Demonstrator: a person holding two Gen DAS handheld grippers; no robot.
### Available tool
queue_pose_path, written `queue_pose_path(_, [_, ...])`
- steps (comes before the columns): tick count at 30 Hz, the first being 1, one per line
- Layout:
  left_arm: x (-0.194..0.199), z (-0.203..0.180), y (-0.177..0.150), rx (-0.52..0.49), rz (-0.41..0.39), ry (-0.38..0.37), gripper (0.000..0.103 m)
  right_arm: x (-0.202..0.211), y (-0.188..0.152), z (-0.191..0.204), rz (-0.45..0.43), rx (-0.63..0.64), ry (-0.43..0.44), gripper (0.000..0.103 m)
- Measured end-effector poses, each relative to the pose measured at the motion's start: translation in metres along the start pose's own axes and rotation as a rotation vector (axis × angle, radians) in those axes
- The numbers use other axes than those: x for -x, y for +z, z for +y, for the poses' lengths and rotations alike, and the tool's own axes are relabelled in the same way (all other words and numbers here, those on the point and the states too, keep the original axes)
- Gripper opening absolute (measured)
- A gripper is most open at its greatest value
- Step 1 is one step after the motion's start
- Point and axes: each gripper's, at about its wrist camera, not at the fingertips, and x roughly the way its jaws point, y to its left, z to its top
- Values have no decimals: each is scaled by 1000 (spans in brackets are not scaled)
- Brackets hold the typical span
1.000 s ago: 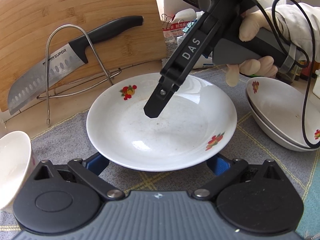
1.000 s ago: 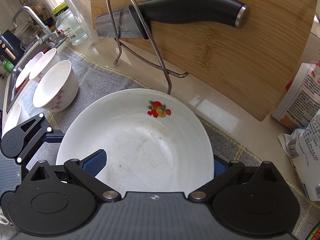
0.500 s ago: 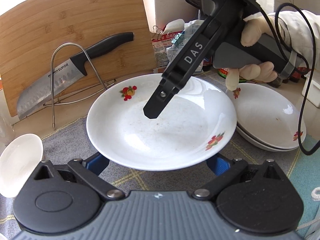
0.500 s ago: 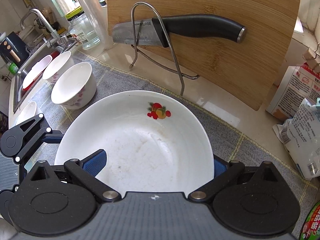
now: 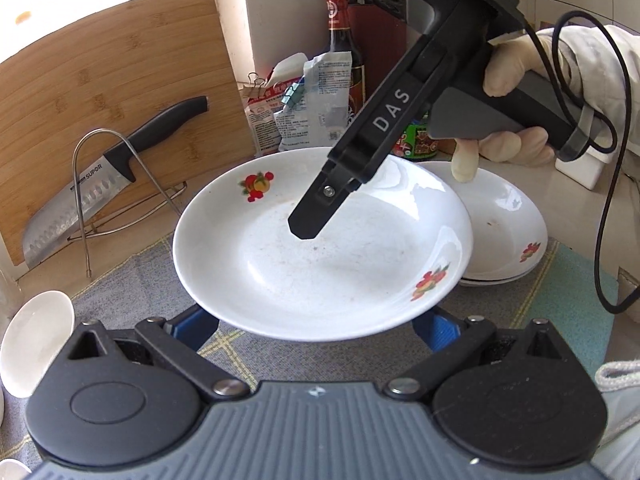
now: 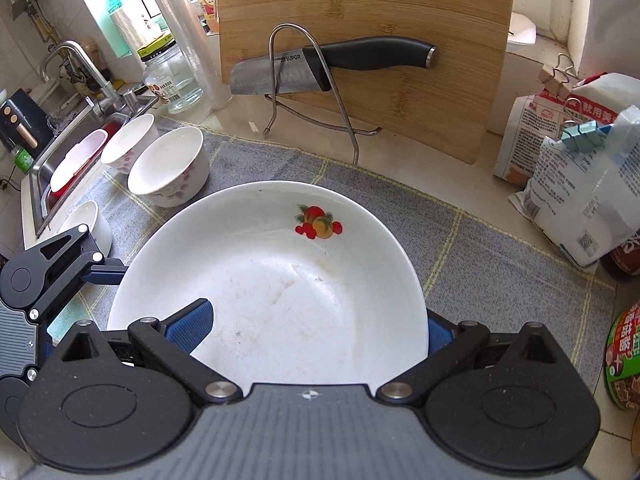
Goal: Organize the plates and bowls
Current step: 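Lift the white plate with the right tool and carry it toward the stack, then lower the held plate onto the stacked plates with the right tool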
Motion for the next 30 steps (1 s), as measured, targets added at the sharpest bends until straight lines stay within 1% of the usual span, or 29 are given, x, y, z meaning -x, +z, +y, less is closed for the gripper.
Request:
queue_pose_path(11, [0, -29, 6, -73, 2, -87, 102, 30, -41, -4, -39, -93, -57, 103])
queue_pose_path(22, [-15, -55, 16, -140, 8, -173, 102, 48, -75, -22, -62, -195, -110, 103])
queue_pose_path(30, [-25, -59, 21, -171, 20, -221, 102, 55, -94, -35, -70, -253, -137, 103])
